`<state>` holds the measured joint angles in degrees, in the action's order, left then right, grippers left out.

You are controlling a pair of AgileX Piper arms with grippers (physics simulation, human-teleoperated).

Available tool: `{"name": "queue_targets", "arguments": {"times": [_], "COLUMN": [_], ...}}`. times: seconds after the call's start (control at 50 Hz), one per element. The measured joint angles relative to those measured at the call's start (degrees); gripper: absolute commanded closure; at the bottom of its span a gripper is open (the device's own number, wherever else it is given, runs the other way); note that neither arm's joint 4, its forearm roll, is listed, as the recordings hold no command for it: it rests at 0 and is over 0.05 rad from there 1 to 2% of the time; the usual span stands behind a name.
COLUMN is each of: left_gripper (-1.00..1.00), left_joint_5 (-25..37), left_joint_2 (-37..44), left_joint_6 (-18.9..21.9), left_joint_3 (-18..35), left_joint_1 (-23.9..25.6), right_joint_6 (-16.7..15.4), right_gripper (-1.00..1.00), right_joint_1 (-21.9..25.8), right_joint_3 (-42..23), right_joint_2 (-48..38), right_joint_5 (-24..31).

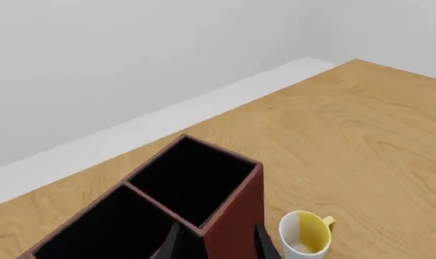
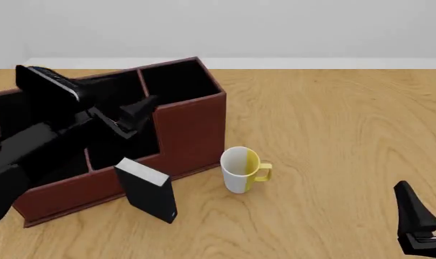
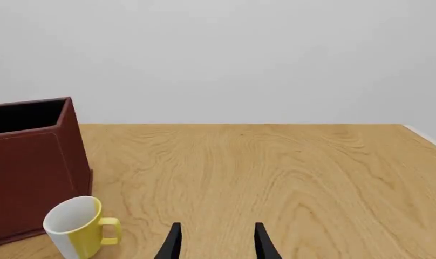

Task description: Pick up the book and place it in the front compartment of the caddy.

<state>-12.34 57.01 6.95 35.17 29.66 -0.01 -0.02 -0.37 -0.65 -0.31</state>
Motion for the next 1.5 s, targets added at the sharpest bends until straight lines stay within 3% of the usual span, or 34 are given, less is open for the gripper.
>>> {"name": "queue_targets", "arguments": {"times": [0.2,0.4,0.54,0.66,0.88,1.1,1.3,1.5], "left_gripper": [-1.0,-1.0,-1.0,-1.0,-1.0,-1.0,-1.0,-1.0], "left_joint_5": [15.41,29.83,40.17,48.49,60.2,68.02,71.55,71.35], "left_joint_2": [2.93,6.79,8.54,9.24,8.45,5.67,4.71,5.11], "left_joint_6": [3.14,10.82,15.73,17.03,16.55,19.25,25.51,33.21], "left_joint_3": [12.33,23.17,28.87,32.12,35.53,35.88,33.56,29.59], "left_joint_1": [7.71,12.69,17.89,23.33,32.81,38.8,38.16,32.71], "right_joint_6": [-0.01,-0.02,-0.01,-0.02,-0.02,-0.03,-0.04,-0.03], "right_gripper": [-1.0,-1.0,-1.0,-1.0,-1.0,-1.0,-1.0,-1.0], "right_joint_1": [0.0,0.0,-0.01,-0.01,-0.01,0.0,0.0,-0.01], "right_joint_3": [0.06,0.07,0.08,0.1,0.06,0.02,-0.02,0.04], "right_joint_2": [-0.03,-0.02,0.03,0.08,0.15,0.15,0.19,0.13], "right_joint_5": [-0.1,-0.1,-0.06,-0.04,0.06,0.1,0.17,0.05]}}
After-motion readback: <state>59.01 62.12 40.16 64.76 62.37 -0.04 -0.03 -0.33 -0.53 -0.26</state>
